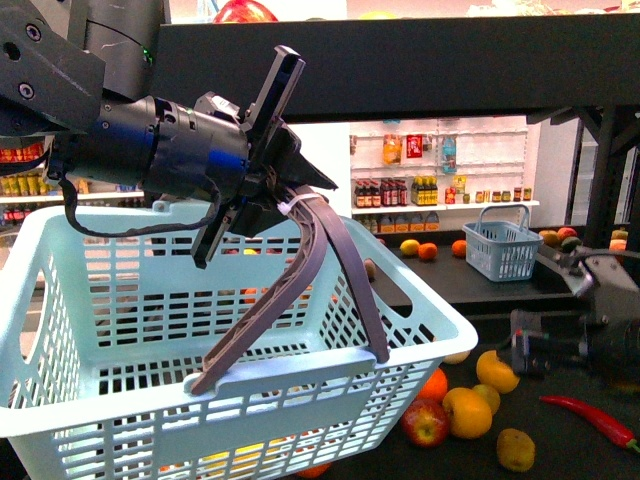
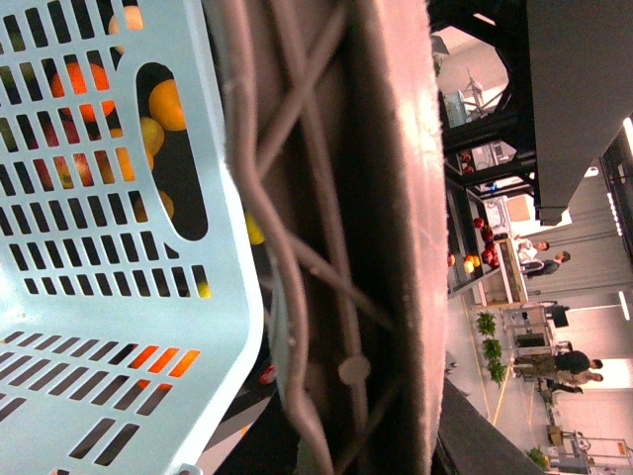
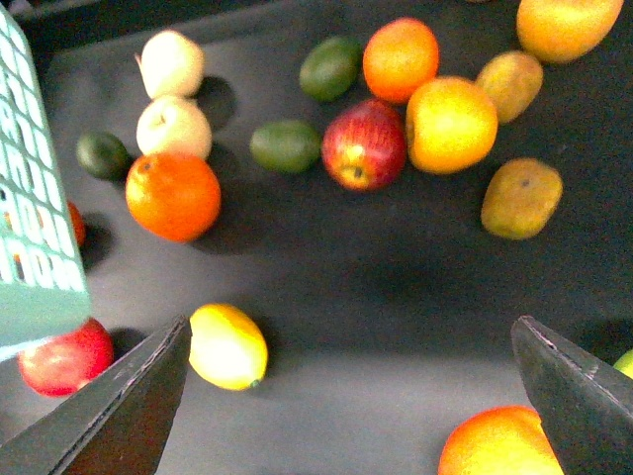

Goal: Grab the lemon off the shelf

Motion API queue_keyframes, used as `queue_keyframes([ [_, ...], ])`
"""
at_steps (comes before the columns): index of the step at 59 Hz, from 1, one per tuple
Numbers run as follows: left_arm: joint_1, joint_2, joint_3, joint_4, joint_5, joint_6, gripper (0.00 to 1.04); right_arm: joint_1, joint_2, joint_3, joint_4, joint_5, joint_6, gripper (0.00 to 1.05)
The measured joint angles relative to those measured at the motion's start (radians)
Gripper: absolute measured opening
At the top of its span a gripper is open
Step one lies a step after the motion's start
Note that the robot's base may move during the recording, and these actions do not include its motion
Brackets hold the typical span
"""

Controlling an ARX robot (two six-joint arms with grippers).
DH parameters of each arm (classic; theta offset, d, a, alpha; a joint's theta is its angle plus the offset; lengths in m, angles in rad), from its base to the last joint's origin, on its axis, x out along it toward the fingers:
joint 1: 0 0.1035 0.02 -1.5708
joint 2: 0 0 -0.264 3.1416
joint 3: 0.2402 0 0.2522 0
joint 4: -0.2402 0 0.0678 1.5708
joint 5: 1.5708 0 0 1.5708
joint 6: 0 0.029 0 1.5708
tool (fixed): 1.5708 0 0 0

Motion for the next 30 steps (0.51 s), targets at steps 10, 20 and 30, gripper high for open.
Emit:
queue_keyframes([
  [10,0.0,0.0,0.0,0.0,0.001,0.0,0.12,0.062,0.104,-0.013,0.05,-0.001,-0.019,0.97],
  [20,0.0,0.0,0.0,0.0,0.001,0.0,0.12,0.138,0.221,-0.005,0.106,0.002,-0.059,0.97],
  [30,0.0,0.0,0.0,0.0,0.001,0.0,0.12,0.196,0.324,0.028,0.142,0.008,-0.068,0.97],
])
